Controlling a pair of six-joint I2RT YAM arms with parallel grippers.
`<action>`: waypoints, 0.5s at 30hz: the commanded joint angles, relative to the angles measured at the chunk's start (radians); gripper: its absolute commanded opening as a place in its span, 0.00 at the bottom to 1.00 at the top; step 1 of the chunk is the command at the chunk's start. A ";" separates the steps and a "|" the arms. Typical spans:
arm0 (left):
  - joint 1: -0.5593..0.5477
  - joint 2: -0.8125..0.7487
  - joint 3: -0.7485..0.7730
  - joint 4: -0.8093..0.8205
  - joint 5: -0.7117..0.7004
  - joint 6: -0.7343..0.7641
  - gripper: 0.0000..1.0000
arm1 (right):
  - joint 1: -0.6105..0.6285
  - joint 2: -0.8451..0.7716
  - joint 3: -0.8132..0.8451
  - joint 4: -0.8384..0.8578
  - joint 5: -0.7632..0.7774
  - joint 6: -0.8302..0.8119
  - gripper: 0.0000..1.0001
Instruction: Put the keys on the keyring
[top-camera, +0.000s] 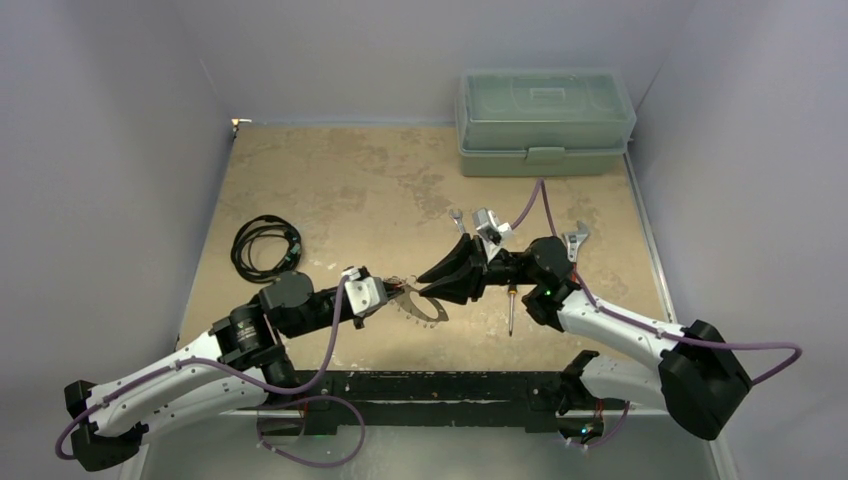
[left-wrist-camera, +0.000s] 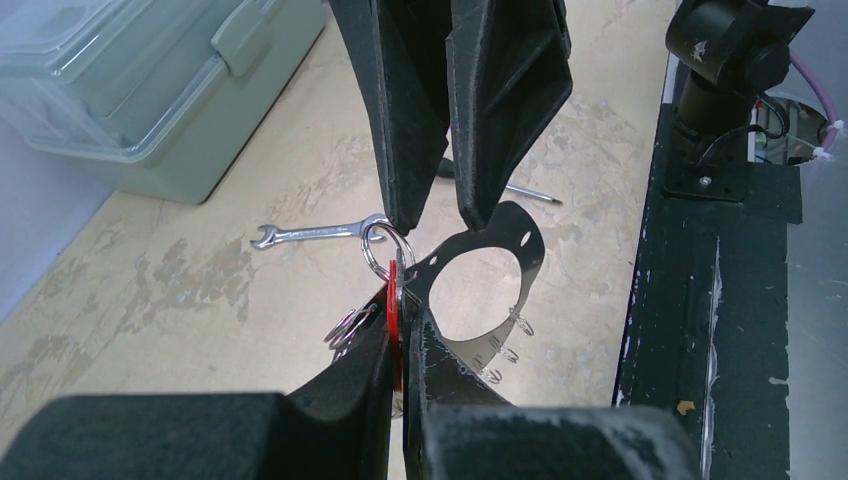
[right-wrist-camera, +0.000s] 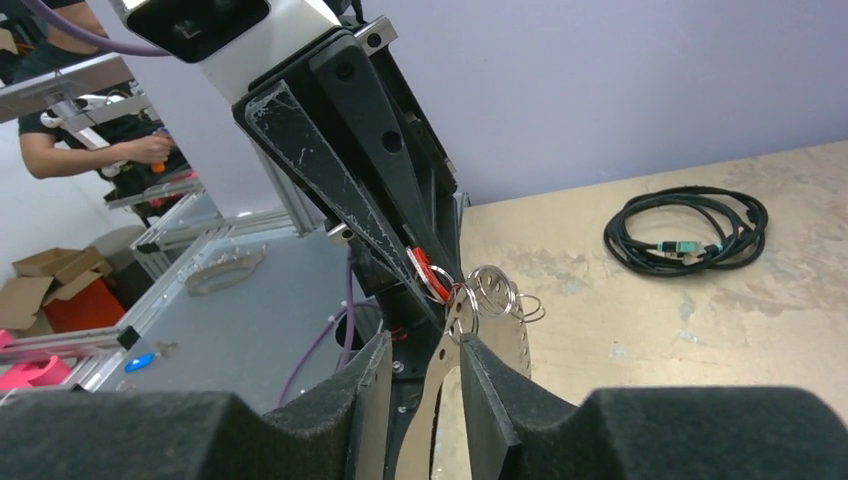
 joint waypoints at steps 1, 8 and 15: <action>-0.003 -0.002 -0.004 0.080 0.018 0.006 0.00 | -0.001 0.016 0.001 0.097 -0.031 0.046 0.33; -0.003 -0.002 -0.002 0.078 0.023 0.006 0.00 | -0.002 0.023 0.009 0.079 -0.004 0.049 0.33; -0.003 -0.011 0.002 0.078 0.026 0.003 0.00 | -0.003 0.004 0.007 0.000 0.036 0.005 0.34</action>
